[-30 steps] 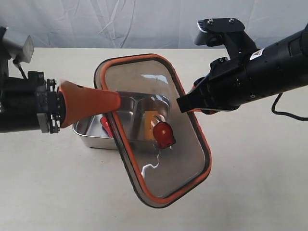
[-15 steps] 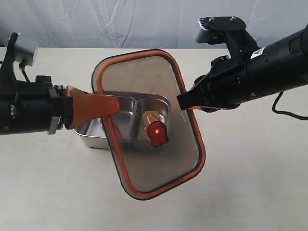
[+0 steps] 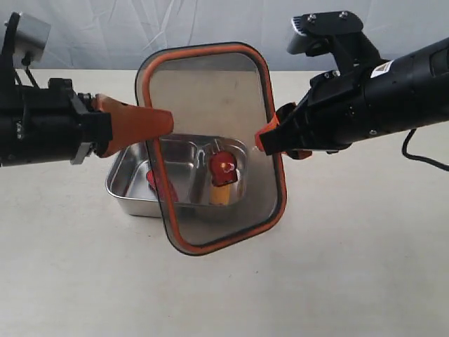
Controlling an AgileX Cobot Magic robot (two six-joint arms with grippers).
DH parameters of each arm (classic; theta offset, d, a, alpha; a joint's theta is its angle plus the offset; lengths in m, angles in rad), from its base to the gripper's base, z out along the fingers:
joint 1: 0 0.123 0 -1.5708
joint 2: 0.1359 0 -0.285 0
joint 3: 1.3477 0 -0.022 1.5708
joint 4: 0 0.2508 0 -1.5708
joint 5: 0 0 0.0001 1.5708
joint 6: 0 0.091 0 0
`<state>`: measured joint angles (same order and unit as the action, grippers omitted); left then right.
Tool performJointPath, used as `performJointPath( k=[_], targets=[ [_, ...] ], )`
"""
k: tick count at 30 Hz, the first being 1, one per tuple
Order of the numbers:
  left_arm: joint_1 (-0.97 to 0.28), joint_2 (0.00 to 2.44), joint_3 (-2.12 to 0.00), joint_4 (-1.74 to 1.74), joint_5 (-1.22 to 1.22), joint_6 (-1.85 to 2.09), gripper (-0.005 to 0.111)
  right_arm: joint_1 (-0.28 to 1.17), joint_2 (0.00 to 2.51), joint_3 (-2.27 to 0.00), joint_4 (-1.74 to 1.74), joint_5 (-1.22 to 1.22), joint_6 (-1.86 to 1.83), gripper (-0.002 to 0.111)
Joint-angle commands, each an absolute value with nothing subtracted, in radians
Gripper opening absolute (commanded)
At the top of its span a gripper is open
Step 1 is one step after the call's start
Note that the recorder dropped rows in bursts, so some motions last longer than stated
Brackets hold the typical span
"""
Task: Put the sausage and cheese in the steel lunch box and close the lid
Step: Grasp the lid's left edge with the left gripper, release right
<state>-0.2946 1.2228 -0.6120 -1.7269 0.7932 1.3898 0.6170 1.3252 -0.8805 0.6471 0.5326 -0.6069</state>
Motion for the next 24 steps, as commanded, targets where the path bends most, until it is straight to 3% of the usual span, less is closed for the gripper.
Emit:
performJointPath(
  k=[1, 11, 16, 20, 24],
  targets=[
    [-0.300, 1.223, -0.649, -1.664, 0.655, 1.398, 0.000, 0.618, 1.240, -0.883, 0.531, 0.451, -0.535, 0.046],
    [-0.302, 1.223, -0.722, -1.240, 0.266, 1.398, 0.000, 0.618, 1.076, -0.883, 0.183, 0.493, -0.235, 0.046],
    [-0.306, 1.223, -0.751, -1.148, 0.225, 1.398, 0.000, 0.618, 1.069, -0.883, 0.182, 0.492, -0.233, 0.046],
    [-0.374, 1.223, -0.752, -1.014, 0.136, 1.398, 0.000, 0.618, 1.069, -0.883, 0.182, 0.492, -0.233, 0.046],
    [-0.529, 1.223, -0.741, -0.804, -0.015, 1.398, 0.000, 0.618, 1.069, -0.883, 0.182, 0.486, -0.233, 0.046]
  ],
)
